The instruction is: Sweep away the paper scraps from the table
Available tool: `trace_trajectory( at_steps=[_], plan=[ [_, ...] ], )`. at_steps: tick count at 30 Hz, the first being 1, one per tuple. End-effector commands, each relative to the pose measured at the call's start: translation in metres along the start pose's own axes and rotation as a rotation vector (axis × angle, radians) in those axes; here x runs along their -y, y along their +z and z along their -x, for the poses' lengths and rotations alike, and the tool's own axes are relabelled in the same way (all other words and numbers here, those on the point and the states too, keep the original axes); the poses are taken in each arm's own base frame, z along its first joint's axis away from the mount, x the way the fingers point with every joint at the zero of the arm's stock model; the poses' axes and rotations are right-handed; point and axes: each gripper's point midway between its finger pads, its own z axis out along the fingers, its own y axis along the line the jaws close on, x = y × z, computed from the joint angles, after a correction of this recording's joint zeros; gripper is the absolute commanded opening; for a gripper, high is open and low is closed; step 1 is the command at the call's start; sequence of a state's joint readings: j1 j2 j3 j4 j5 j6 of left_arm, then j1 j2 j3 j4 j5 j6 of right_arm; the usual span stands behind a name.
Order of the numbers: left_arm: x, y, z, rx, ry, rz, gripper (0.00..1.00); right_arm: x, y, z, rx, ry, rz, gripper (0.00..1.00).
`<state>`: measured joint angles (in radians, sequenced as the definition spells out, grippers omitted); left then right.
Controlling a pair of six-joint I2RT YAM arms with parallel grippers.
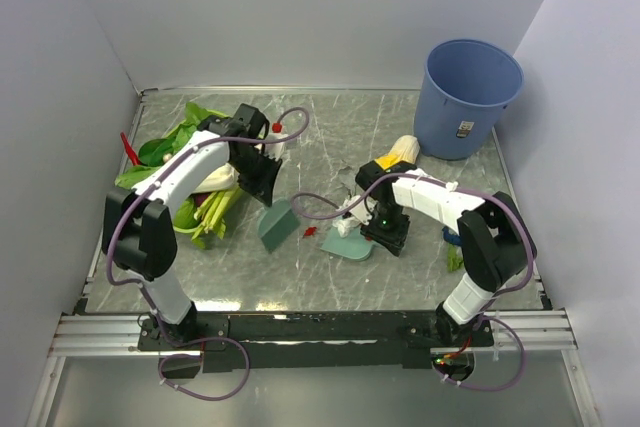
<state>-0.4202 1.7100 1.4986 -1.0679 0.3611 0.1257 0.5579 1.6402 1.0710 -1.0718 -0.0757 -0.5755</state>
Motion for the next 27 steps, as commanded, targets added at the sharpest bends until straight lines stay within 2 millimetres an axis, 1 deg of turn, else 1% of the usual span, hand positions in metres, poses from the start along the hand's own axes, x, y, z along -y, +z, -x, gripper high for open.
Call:
trace_trajectory(
  at_steps=[1,3,6,7,8,9,12,13,14,15,16,17,18,19,20,21,22,24,25,26,27],
  plan=[
    [0.027,0.013,0.006,0.002,-0.052,-0.172,0.01,-0.005,-0.001,-0.002,-0.033,-0.062,-0.020,0.00],
    [0.033,0.022,0.009,0.005,-0.034,-0.244,0.01,-0.009,0.002,0.007,-0.030,-0.068,-0.008,0.00],
    [0.045,0.026,0.032,0.078,0.018,-0.340,0.01,-0.013,0.003,0.022,-0.017,-0.086,0.002,0.00],
    [0.048,0.025,0.040,0.105,0.046,-0.364,0.01,-0.015,0.004,0.025,-0.009,-0.090,0.008,0.00],
    [0.056,0.021,0.048,0.146,0.104,-0.423,0.01,-0.014,0.002,0.033,0.012,-0.090,0.003,0.00],
    [0.058,0.017,0.056,0.171,0.132,-0.437,0.01,-0.014,0.002,0.036,0.015,-0.088,0.007,0.00],
    [0.060,0.012,0.064,0.189,0.190,-0.463,0.01,-0.015,0.000,0.046,0.054,-0.077,0.015,0.00],
    [0.057,0.012,0.064,0.184,0.191,-0.462,0.01,-0.016,0.001,0.046,0.061,-0.077,0.018,0.00],
    [0.058,0.007,0.061,0.168,0.179,-0.481,0.01,-0.016,-0.001,0.047,0.082,-0.078,0.011,0.00],
    [0.053,0.002,0.061,0.171,0.164,-0.489,0.01,-0.015,-0.001,0.051,0.111,-0.076,-0.002,0.00],
    [0.051,-0.002,0.058,0.172,0.169,-0.497,0.01,-0.016,0.002,0.048,0.119,-0.070,-0.002,0.00],
    [0.052,-0.010,0.054,0.168,0.164,-0.503,0.01,-0.018,-0.003,0.050,0.156,-0.073,-0.012,0.00],
    [0.047,-0.016,0.051,0.168,0.157,-0.496,0.01,-0.015,-0.003,0.054,0.187,-0.071,-0.028,0.00],
    [0.044,-0.019,0.048,0.172,0.195,-0.491,0.01,-0.016,-0.001,0.051,0.193,-0.064,-0.031,0.00],
    [0.044,-0.026,0.047,0.176,0.216,-0.484,0.01,-0.016,-0.004,0.053,0.215,-0.063,-0.044,0.00],
    [0.042,-0.031,0.037,0.143,0.207,-0.479,0.01,-0.014,-0.006,0.057,0.241,-0.056,-0.054,0.00],
    [0.040,-0.033,0.033,0.141,0.245,-0.473,0.01,-0.013,-0.006,0.057,0.252,-0.042,-0.059,0.00],
    [0.042,-0.043,0.023,0.118,0.254,-0.467,0.01,-0.011,-0.018,0.062,0.306,-0.027,-0.071,0.00],
    [0.044,-0.049,0.023,0.129,0.272,-0.460,0.01,-0.010,-0.028,0.066,0.352,-0.019,-0.082,0.00],
    [0.045,-0.053,0.023,0.139,0.276,-0.454,0.01,-0.010,-0.029,0.067,0.382,-0.017,-0.074,0.00],
    [0.045,-0.055,0.029,0.173,0.292,-0.440,0.01,-0.011,-0.023,0.066,0.401,-0.030,-0.073,0.00]
  ],
)
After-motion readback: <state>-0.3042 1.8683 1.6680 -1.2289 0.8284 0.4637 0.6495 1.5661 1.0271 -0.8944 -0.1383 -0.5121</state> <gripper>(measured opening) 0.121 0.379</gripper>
